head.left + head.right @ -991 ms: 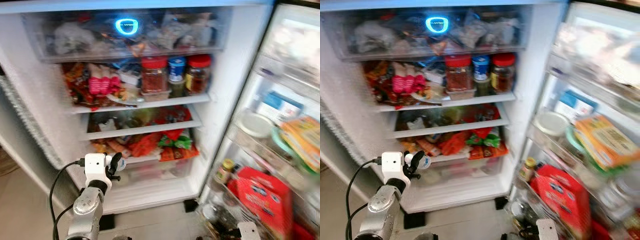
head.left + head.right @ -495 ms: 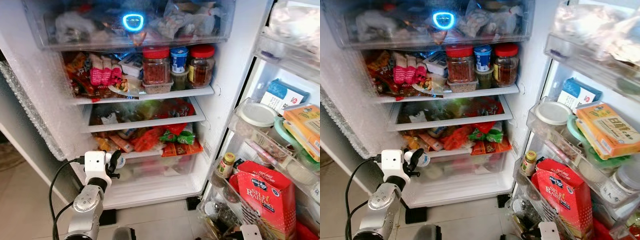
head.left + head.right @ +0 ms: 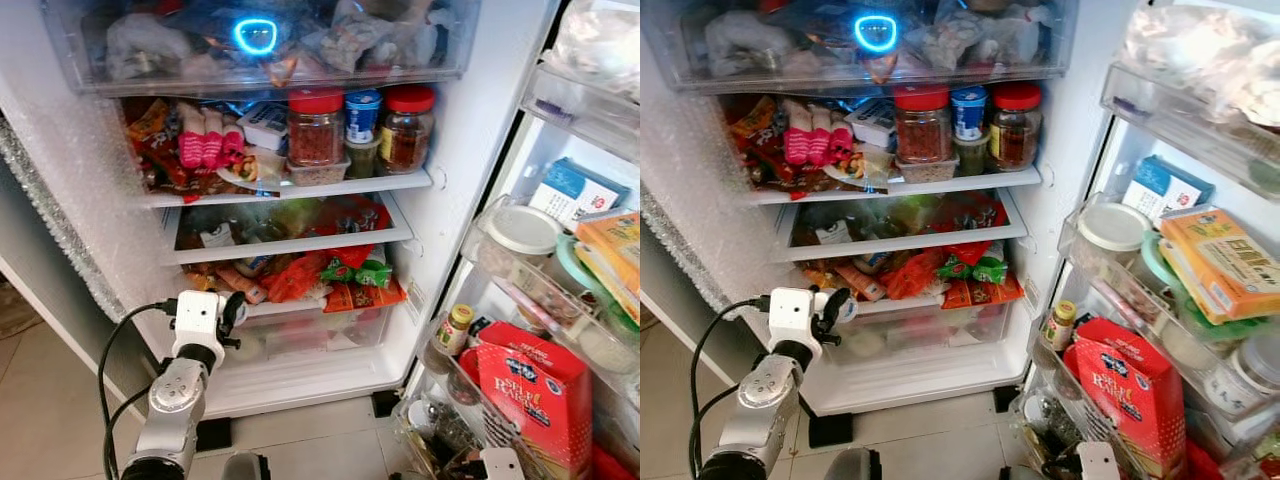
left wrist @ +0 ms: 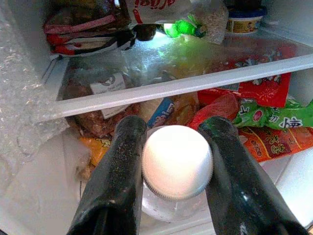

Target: Restocking fridge

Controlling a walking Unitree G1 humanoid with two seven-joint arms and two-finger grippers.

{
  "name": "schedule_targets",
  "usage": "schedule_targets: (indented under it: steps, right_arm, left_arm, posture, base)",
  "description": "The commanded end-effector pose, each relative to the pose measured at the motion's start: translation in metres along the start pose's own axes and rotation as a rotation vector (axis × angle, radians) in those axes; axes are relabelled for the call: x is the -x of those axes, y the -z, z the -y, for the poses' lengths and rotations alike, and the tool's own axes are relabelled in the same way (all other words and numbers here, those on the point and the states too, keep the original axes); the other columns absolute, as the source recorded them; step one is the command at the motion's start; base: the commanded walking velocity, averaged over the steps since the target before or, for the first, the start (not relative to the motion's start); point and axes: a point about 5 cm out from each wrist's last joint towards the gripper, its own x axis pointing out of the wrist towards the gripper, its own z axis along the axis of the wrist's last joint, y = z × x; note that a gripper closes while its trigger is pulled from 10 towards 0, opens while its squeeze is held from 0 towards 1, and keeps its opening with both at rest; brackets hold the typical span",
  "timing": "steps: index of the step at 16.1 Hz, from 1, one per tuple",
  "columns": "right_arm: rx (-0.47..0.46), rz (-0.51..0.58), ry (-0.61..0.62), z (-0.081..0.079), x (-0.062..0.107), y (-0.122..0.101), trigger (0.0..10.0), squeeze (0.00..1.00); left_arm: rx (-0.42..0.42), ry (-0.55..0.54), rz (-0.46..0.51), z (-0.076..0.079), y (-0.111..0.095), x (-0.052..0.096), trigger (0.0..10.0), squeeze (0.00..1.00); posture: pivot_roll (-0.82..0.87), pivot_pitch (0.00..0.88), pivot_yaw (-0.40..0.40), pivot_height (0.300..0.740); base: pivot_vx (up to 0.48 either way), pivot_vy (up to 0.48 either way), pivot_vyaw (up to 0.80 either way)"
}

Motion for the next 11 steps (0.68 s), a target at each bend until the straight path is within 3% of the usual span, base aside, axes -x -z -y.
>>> schedule_targets:
  steps: [1,4,11]
  right_arm:
    - [0.022,-0.021,-0.039,-0.0063,-0.0003,0.0050,10.0,0.00]
    - [0.008,-0.018,-0.040,-0.0067,-0.0004,0.0048,10.0,0.00]
    - [-0.015,-0.019,-0.045,-0.0075,-0.0005,0.0052,10.0,0.00]
  left_arm:
    - [-0.037,0.013,0.029,0.0012,-0.0066,-0.0032,10.0,0.00]
    - [-0.042,0.014,0.034,0.0032,-0.0075,-0.0038,10.0,0.00]
    - [-0.081,0.039,0.049,0.0058,-0.0109,-0.0052,10.0,0.00]
  posture:
    - [-0.02,0.000,-0.017,0.636]
    - [-0.02,0.000,-0.017,0.636]
    - [-0.02,0.000,-0.014,0.636]
  base:
    - [0.244,0.000,0.44]
    - [0.246,0.000,0.74]
    - [0.248,0.000,0.00]
